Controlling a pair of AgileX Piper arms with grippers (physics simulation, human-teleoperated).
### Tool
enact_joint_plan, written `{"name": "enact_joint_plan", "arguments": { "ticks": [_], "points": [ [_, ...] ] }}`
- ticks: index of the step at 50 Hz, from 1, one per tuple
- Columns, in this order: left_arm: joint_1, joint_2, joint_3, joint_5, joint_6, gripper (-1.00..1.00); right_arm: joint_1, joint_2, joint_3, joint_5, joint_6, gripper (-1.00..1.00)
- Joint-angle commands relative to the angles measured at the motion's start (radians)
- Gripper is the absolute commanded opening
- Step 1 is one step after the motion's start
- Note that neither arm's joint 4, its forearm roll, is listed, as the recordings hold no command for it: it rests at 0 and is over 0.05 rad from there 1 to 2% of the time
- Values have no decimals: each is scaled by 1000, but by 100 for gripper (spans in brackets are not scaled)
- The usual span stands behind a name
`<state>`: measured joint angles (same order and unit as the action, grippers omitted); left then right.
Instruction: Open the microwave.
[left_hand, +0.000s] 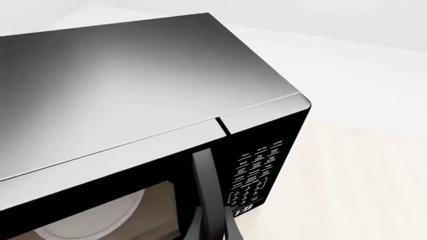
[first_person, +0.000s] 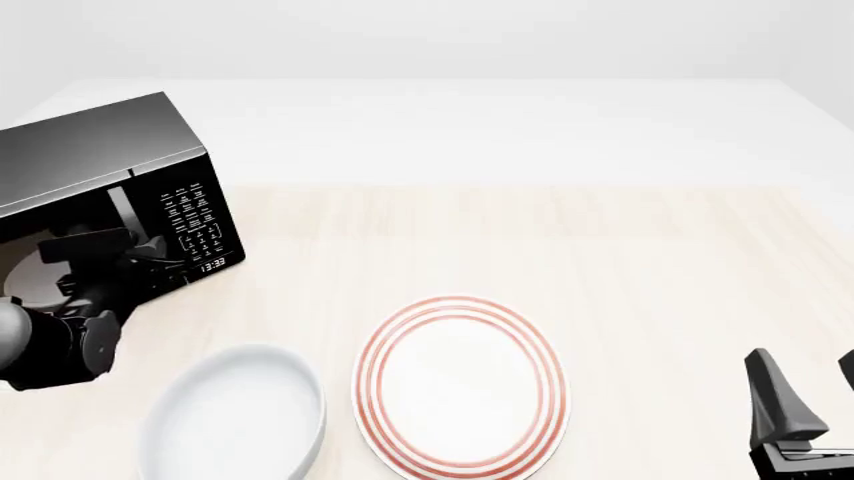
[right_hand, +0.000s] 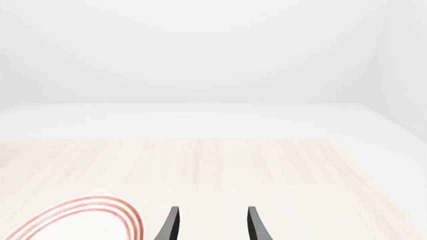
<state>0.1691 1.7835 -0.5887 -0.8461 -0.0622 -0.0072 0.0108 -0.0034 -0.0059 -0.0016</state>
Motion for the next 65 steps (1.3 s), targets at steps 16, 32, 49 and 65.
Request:
{"name": "enact_joint_plan", "arguments": {
  "ticks": [16, 32, 49, 65],
  "points": [
    [-34, -56, -11, 44, -18, -100, 0, 0, 0, 0, 0, 100],
    [-78, -70, 23, 5, -37, -100, 0, 0, 0, 0, 0, 100],
    [-88, -101, 117, -71, -33, -100, 0, 0, 0, 0, 0, 100],
    [-78, -172, 169, -72, -32, -100, 0, 0, 0, 0, 0, 100]
  ]
}}
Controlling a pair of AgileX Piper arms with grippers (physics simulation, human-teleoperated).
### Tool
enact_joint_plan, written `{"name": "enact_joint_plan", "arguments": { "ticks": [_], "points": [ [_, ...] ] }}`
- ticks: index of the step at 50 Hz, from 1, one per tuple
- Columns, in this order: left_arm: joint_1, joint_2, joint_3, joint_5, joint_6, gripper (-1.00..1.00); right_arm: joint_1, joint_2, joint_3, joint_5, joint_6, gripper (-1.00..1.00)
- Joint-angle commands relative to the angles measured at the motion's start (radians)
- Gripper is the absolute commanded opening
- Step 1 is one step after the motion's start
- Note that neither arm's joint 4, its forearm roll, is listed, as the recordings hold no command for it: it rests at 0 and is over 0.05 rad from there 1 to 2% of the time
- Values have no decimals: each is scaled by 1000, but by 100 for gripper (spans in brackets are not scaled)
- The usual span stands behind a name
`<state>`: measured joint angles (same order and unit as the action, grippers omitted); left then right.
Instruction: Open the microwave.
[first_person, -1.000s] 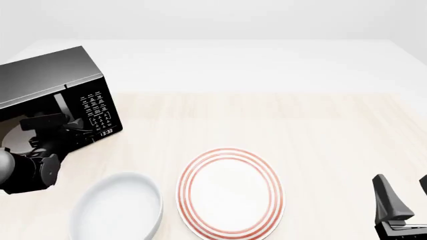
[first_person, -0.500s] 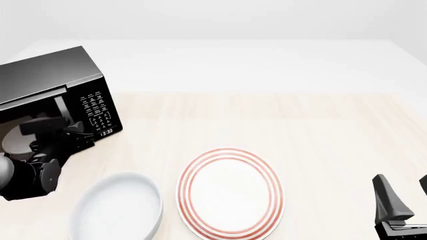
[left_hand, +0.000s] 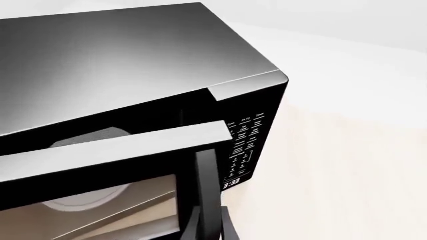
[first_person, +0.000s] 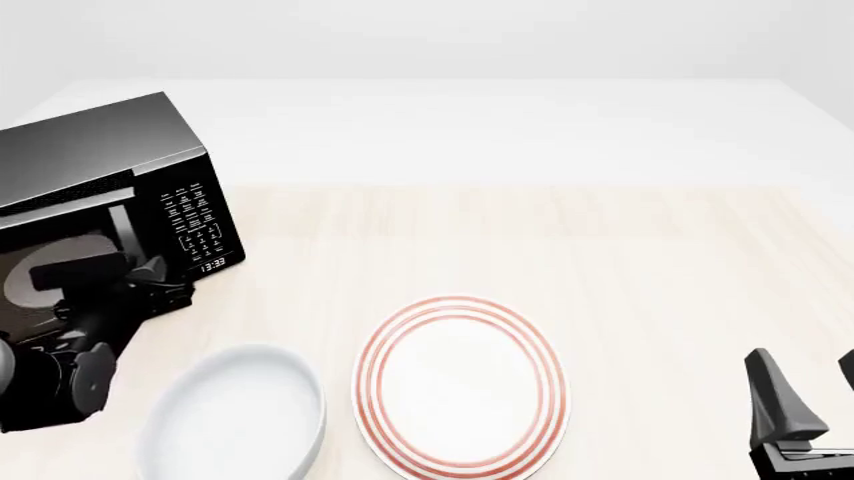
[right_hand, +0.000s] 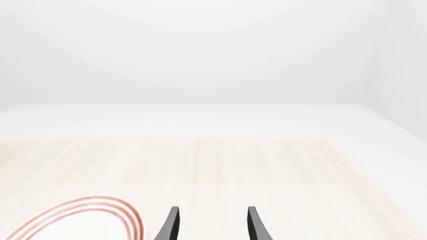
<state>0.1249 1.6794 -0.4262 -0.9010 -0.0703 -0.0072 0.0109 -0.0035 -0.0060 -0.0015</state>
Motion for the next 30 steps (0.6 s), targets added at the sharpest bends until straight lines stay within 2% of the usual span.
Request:
{"name": "enact_joint_plan", "arguments": {
  "ticks": [1, 12, 21, 30],
  "points": [
    [-32, -73, 8, -13, -23, -100, 0, 0, 0, 0, 0, 100],
    [-30, -122, 46, -9, -11, -100, 0, 0, 0, 0, 0, 100],
    [-37, -130, 93, -51, -17, -100, 0, 0, 0, 0, 0, 100],
    [-44, -181, 110, -24, -7, -100, 0, 0, 0, 0, 0, 100]
  ]
}}
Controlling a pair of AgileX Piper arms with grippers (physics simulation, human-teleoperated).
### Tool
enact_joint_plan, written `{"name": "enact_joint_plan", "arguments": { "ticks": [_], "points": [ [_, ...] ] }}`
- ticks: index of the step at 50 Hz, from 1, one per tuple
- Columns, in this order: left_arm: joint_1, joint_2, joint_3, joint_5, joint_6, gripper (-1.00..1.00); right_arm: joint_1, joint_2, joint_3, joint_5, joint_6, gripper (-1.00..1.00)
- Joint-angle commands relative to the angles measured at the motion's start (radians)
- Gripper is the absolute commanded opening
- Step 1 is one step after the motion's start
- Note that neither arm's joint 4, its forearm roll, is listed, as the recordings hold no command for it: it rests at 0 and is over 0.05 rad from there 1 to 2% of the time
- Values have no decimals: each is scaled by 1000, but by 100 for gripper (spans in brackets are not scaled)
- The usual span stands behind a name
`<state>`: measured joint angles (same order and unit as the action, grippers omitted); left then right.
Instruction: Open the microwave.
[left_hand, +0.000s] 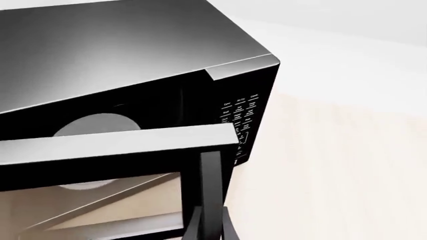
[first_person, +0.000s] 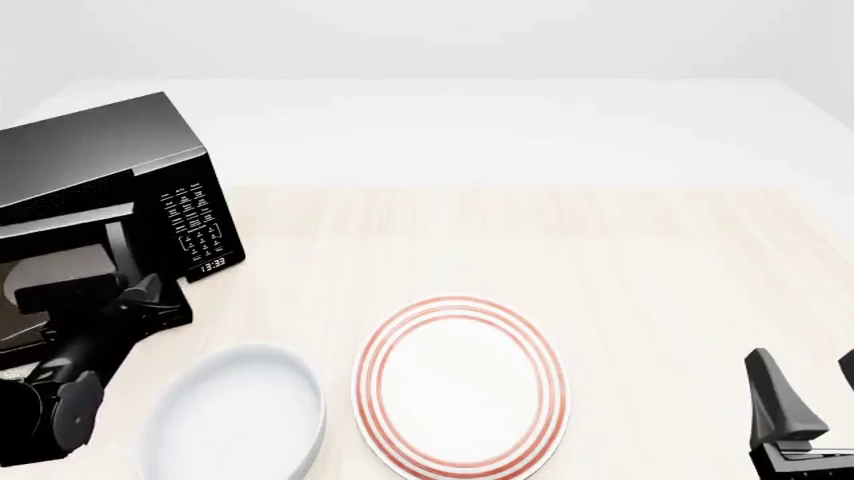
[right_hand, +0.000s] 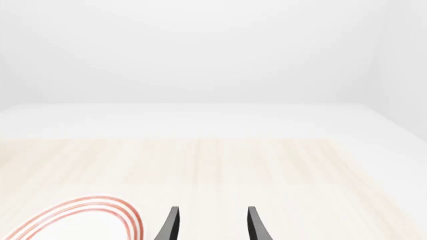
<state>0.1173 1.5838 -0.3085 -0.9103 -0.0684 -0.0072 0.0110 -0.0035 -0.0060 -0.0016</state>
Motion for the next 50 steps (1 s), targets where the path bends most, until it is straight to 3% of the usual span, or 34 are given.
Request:
{"name": "enact_joint_plan", "arguments": {
  "ticks": [1, 50],
  "points": [
    [-38, -90, -3, -16, -6, -100, 0, 0, 0, 0, 0, 100],
    [-51, -242, 146, -16, 12, -100, 0, 0, 0, 0, 0, 100]
  ]
}}
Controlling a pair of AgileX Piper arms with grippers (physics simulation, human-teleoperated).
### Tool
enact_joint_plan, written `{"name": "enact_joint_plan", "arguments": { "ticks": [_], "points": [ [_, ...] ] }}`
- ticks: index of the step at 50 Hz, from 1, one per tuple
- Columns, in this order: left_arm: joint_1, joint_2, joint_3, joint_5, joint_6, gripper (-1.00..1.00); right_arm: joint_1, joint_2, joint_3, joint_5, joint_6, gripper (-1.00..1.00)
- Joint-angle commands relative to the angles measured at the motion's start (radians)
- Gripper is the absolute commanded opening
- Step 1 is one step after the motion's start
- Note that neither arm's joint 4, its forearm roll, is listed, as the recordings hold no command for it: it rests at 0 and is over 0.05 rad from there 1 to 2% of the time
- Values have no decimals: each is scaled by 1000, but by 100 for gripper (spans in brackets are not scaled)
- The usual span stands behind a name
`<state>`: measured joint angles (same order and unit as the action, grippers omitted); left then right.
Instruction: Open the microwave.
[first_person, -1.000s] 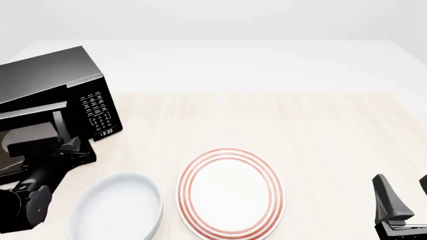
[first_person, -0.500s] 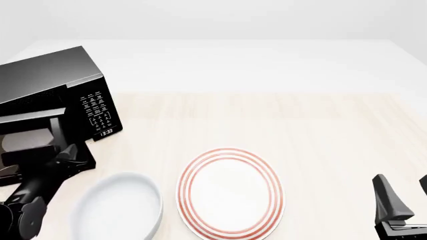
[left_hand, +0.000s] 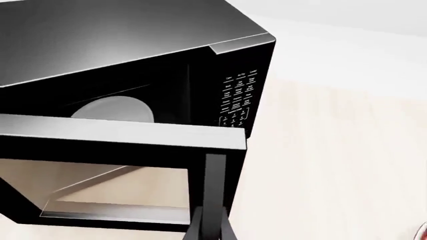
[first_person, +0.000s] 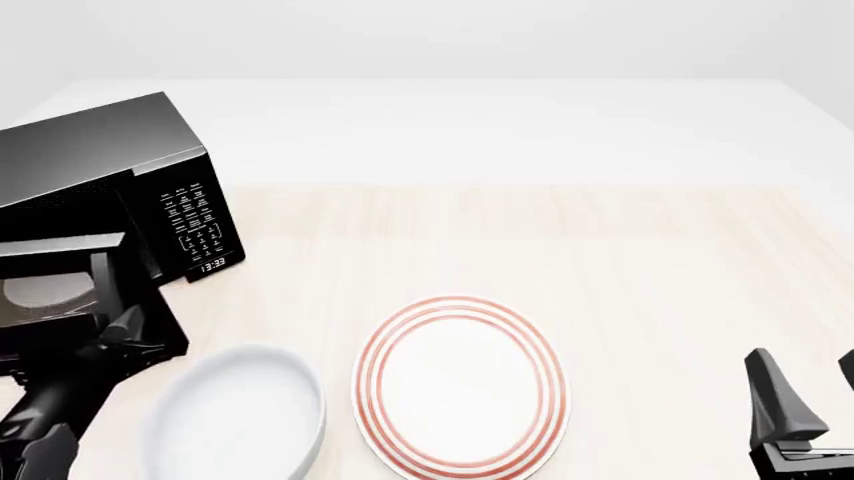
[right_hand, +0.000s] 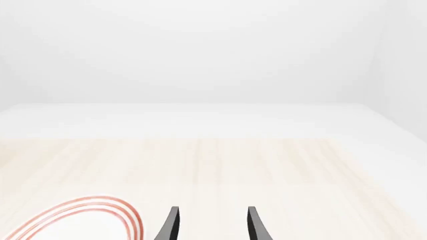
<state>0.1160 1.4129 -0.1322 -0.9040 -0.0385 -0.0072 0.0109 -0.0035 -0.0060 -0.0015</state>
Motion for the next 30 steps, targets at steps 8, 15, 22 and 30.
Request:
{"name": "enact_joint_plan", "arguments": {
  "ticks": [8, 15, 22, 30],
  "points": [
    [-50, -54, -34, -35, -17, -100, 0, 0, 0, 0, 0, 100],
    [-52, -37, -33, -53, -22, -100, 0, 0, 0, 0, 0, 100],
    [-48, -33, -25, -64, -25, -100, 0, 0, 0, 0, 0, 100],
    [-38, -38, -17, -72, -54, 100, 0, 0, 0, 0, 0, 100]
  ]
}}
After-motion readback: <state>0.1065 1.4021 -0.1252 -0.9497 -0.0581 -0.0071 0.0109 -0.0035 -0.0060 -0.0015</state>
